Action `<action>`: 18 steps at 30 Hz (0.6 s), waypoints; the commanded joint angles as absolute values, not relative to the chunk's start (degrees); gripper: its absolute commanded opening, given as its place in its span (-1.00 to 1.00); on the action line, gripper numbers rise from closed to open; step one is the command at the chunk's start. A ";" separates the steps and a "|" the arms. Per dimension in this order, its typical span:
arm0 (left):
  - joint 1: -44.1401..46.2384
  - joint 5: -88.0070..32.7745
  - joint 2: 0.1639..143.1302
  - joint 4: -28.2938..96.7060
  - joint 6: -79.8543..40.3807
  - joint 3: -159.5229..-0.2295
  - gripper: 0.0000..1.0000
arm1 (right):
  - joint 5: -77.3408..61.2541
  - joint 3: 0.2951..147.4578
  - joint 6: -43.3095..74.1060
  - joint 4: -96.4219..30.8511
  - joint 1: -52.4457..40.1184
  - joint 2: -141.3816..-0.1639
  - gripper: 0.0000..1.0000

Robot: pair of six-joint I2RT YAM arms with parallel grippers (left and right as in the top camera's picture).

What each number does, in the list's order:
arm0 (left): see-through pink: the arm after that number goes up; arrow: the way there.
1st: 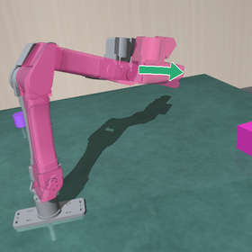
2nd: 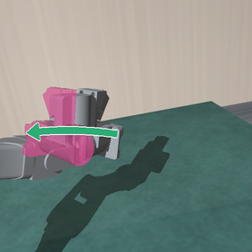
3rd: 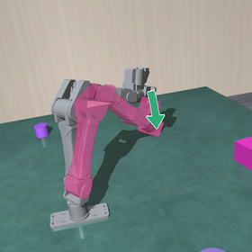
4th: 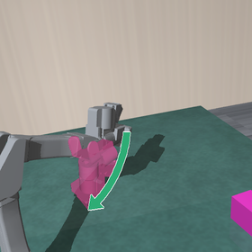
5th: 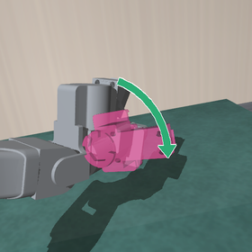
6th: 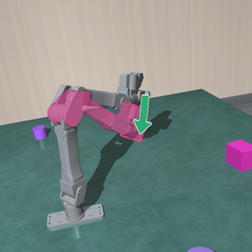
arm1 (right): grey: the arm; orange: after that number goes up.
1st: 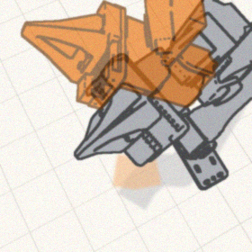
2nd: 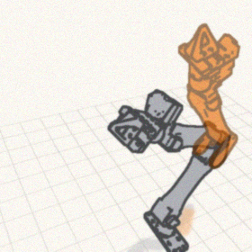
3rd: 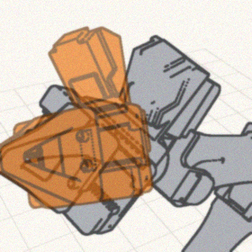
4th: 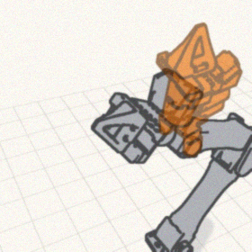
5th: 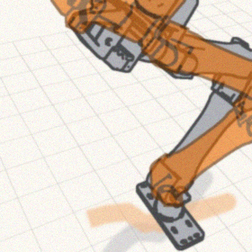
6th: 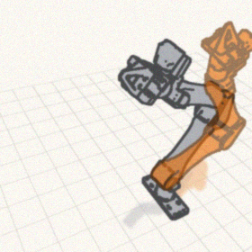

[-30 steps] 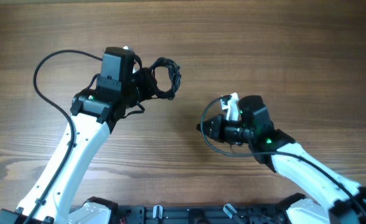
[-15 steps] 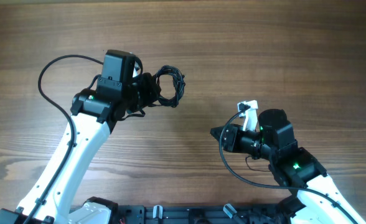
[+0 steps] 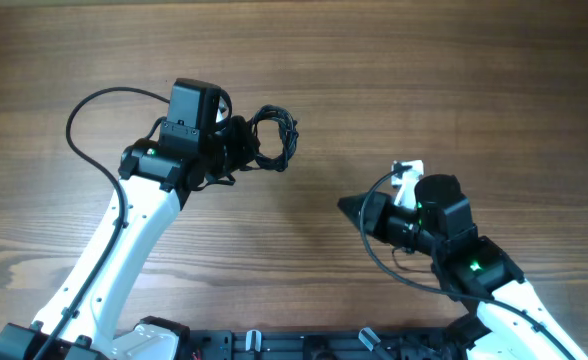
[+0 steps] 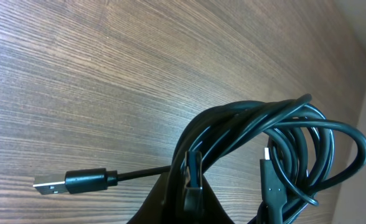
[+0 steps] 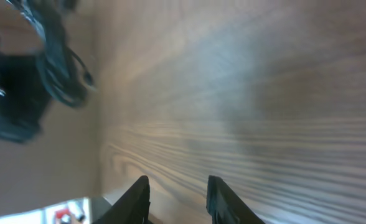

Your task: Untangle cables

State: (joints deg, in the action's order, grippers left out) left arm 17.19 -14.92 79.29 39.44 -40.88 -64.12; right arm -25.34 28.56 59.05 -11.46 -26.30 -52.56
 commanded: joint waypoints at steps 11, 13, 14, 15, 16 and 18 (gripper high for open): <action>21.96 -12.40 79.68 37.95 -40.75 -64.51 -0.92 | -22.98 28.82 49.47 -8.51 -26.24 -55.42 0.15; 24.10 -6.85 79.68 38.20 -40.75 -64.51 -0.92 | -28.47 28.82 43.97 -2.72 -26.24 -55.42 0.09; 24.97 -5.21 79.68 38.15 -40.75 -64.51 -0.92 | -29.06 28.82 42.98 -0.58 -26.24 -55.42 0.09; 25.56 -4.23 79.68 38.15 -40.73 -64.51 -0.92 | -28.91 28.82 41.87 1.83 -26.22 -55.46 0.09; 26.13 -3.01 79.68 38.17 -40.73 -64.51 -0.92 | -28.36 28.82 42.00 3.51 -26.22 -55.70 0.09; 26.92 -1.58 79.68 38.11 -38.37 -64.51 -0.92 | -28.42 28.82 42.54 9.34 -26.24 -56.95 0.01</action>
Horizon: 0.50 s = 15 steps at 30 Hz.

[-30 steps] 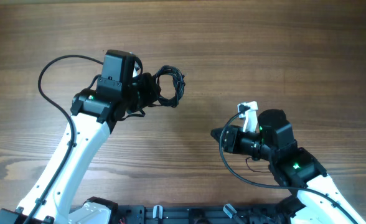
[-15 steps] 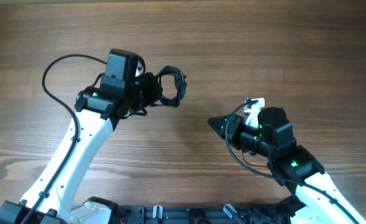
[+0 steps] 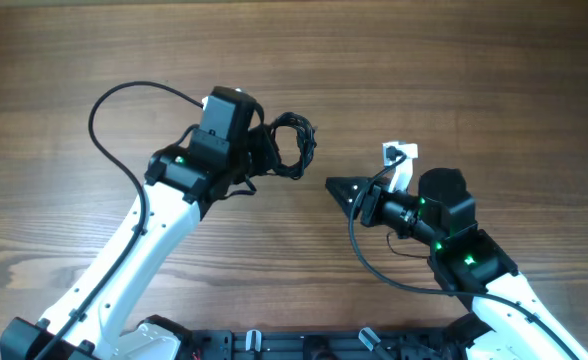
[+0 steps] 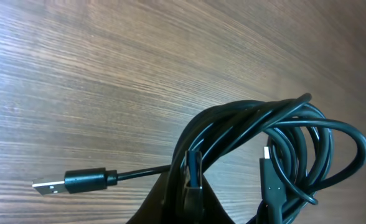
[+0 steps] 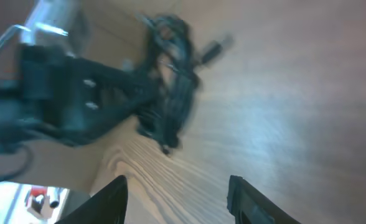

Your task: Untangle cables

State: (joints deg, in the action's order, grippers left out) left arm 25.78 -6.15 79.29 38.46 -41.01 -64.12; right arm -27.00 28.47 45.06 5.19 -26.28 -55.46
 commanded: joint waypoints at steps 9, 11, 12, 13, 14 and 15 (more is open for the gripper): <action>27.53 -0.08 79.68 37.91 -34.70 -64.51 -0.92 | -30.94 35.03 47.05 14.50 -27.97 -70.06 -0.28; 27.53 -0.08 79.68 37.91 -34.70 -64.51 -0.92 | -30.44 35.77 47.16 14.68 -30.15 -71.11 -0.28; 27.53 0.16 79.68 37.91 -34.68 -64.51 -0.92 | -29.02 35.77 47.72 14.72 -31.20 -71.11 -0.29; 27.53 0.16 79.68 37.89 -34.70 -64.51 -0.92 | -27.38 35.79 48.60 14.92 -32.18 -71.11 -0.28; 27.53 0.12 79.68 37.76 -34.70 -64.51 -0.92 | -26.37 35.79 48.66 14.92 -32.67 -71.11 -0.28; 27.55 0.10 79.68 37.52 -34.70 -64.51 -0.92 | -23.79 35.79 49.87 14.17 -33.12 -71.11 -0.28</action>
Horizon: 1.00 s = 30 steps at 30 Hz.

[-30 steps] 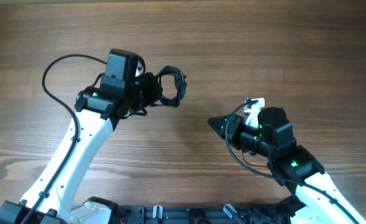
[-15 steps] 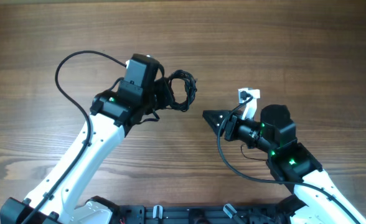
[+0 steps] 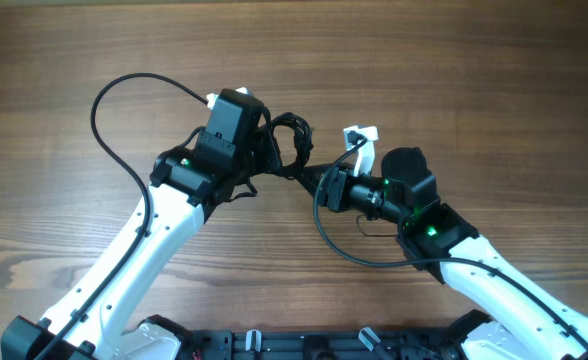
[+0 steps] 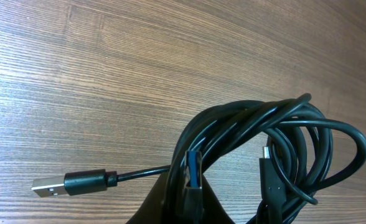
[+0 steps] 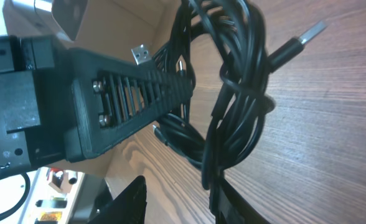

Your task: Untangle cables

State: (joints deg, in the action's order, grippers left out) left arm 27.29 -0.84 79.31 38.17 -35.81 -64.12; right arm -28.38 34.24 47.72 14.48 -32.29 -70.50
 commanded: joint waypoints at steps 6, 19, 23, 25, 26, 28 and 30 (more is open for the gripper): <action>29.93 0.10 79.68 35.94 -34.70 -64.51 -0.92 | -17.41 35.77 51.48 13.72 -33.17 -71.18 -0.36; 37.54 5.89 79.68 34.41 -34.68 -64.51 -0.92 | -14.52 35.77 54.24 8.49 -33.15 -72.95 -0.72; 39.11 5.89 79.66 34.06 -34.70 -64.51 -0.92 | -14.72 35.77 57.10 8.43 -33.15 -74.81 -0.91; 38.72 8.88 79.68 33.93 -34.92 -64.51 -0.92 | -16.03 35.77 55.16 8.32 -33.15 -74.70 -0.91; 38.20 13.04 79.68 34.17 -36.69 -64.51 -0.92 | -16.93 35.77 52.73 7.84 -32.97 -74.32 -0.91; 34.94 20.93 79.68 35.83 -45.78 -64.51 -0.92 | -18.72 35.77 52.47 6.24 -31.81 -72.42 -0.91; 31.16 21.02 79.68 37.54 -52.14 -64.51 -0.92 | -21.58 35.77 51.96 6.57 -30.98 -70.37 -0.91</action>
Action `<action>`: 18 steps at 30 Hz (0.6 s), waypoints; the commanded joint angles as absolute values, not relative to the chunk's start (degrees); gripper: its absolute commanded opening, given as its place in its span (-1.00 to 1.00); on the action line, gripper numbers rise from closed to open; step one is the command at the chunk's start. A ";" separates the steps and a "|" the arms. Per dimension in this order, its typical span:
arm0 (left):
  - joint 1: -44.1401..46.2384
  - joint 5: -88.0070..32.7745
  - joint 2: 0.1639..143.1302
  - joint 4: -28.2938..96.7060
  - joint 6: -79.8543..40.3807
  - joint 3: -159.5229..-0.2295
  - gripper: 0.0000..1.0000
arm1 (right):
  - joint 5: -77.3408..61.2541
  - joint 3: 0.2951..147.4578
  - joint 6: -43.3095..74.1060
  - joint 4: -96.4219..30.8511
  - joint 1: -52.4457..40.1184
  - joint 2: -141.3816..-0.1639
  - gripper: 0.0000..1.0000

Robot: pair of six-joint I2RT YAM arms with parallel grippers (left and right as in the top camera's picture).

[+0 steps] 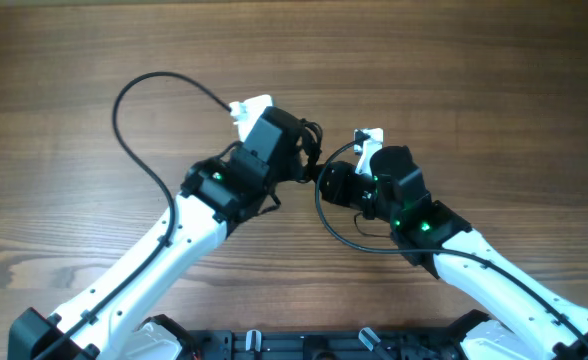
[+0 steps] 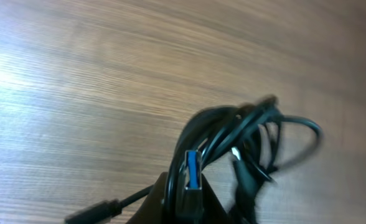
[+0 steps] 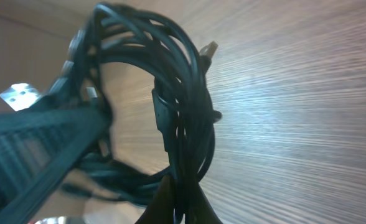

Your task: Untangle cables

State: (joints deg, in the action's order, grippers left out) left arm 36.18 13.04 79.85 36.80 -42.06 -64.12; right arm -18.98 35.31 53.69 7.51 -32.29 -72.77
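The black cable bundle (image 2: 253, 132) hangs above the wooden table between my two grippers. My left gripper (image 2: 192, 190) is shut on it, with a blue-tipped USB plug (image 2: 192, 168) standing up between the fingers and another black plug (image 2: 96, 210) trailing to the lower left. My right gripper (image 3: 182, 196) is shut on several strands at the bottom of the coil (image 3: 183, 106), and the left gripper's dark body (image 3: 40, 146) lies close beside it. Overhead, the left gripper (image 1: 302, 160) and right gripper (image 1: 324, 185) meet at the table's middle and hide most of the bundle.
The wooden table (image 1: 474, 80) lies bare around the arms. The left arm's own black supply cable (image 1: 134, 110) loops out to the left, and the right arm's own cable (image 1: 339, 225) loops below its wrist. A white tag (image 1: 370, 137) sits on the right wrist.
My right gripper was open with a finger on each side of the coil; now it is shut on strands of the bundle. The left arm has shifted to the right, still gripping the bundle.
First my left gripper held the bundle left of centre while the open right gripper stood far off at the right. Then the bundle was nearer the middle and the right gripper faced it. Then the open right fingers straddled the coil, and now both grippers hold it.
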 commanded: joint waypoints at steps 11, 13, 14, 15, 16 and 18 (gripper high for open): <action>25.02 15.44 79.68 39.44 -56.23 -64.51 -0.92 | -14.28 35.70 56.82 4.29 -31.00 -69.21 -0.53; 25.02 15.31 79.68 39.40 -52.21 -64.51 -0.92 | -16.21 35.70 52.12 5.34 -31.00 -69.21 -0.38; 25.02 14.35 79.68 39.11 -48.77 -64.51 -0.92 | -16.99 35.70 50.39 5.76 -31.00 -69.21 -0.35; 25.02 11.92 79.68 38.37 -44.23 -64.51 -0.92 | -18.22 35.70 48.62 6.59 -31.00 -69.21 -0.35; 25.02 7.31 79.68 36.97 -37.78 -64.51 -0.92 | -19.18 35.70 46.00 7.64 -31.00 -69.21 -0.35; 25.02 0.86 79.68 34.96 -30.15 -64.51 -0.92 | -18.90 35.70 44.47 8.14 -31.00 -69.21 -0.35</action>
State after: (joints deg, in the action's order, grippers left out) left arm 24.91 10.66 79.88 37.04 -45.10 -64.12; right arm -17.26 35.64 49.63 7.42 -31.07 -70.04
